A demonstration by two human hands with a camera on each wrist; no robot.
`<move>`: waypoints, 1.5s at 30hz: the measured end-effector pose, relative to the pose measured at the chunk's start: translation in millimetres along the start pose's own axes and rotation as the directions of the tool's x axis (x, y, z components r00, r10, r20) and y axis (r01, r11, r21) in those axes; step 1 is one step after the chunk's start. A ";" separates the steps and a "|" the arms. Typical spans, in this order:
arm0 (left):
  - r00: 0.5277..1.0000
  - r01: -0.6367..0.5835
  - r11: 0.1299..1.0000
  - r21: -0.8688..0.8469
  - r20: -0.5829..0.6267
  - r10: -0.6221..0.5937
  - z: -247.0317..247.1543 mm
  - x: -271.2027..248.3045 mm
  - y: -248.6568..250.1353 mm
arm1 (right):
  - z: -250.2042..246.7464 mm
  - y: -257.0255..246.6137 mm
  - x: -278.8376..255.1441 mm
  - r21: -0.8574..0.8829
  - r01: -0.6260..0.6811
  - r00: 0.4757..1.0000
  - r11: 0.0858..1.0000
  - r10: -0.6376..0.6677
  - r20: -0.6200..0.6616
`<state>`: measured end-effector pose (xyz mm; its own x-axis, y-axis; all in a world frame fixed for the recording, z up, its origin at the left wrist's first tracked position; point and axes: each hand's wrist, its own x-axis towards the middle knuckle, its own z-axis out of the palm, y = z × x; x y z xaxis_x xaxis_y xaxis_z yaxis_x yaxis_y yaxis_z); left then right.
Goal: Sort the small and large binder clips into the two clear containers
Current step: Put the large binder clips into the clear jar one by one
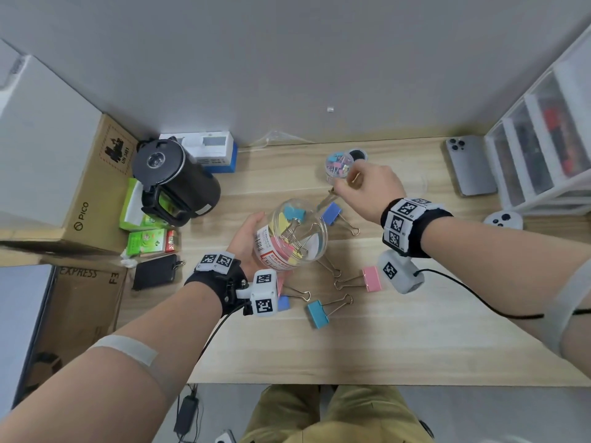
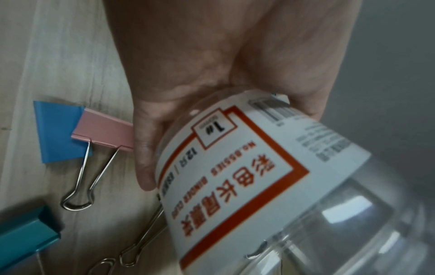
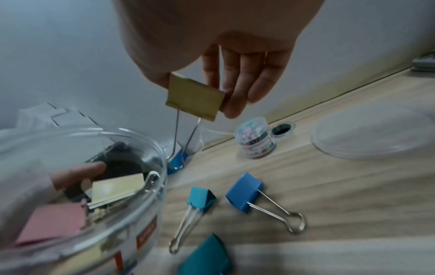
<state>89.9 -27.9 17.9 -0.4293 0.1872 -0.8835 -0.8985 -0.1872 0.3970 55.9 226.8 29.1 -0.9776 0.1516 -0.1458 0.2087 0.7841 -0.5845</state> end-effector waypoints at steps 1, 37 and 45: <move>1.000 0.000 1.000 0.004 -0.002 0.000 -0.8 0.0 0.5 | -1.7 -4.7 1.1 0.034 0.008 1.000 0.999 -0.007 -0.021; 0.997 0.020 0.995 -0.095 0.073 -0.013 -16.1 4.4 -15.2 | 13.5 -23.6 -21.7 -0.051 0.167 0.972 0.985 -0.155 0.178; 0.997 0.073 0.992 -0.103 0.041 -0.069 -31.1 8.9 -27.9 | 51.2 58.2 -50.7 -0.482 0.263 0.684 0.836 0.191 0.704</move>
<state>114.0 -51.0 -8.8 -0.3698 0.2386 -0.8979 -0.9133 -0.2710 0.3042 118.9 233.9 -38.4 -0.6109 -0.1704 -0.7732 -0.0948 0.9853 -0.1422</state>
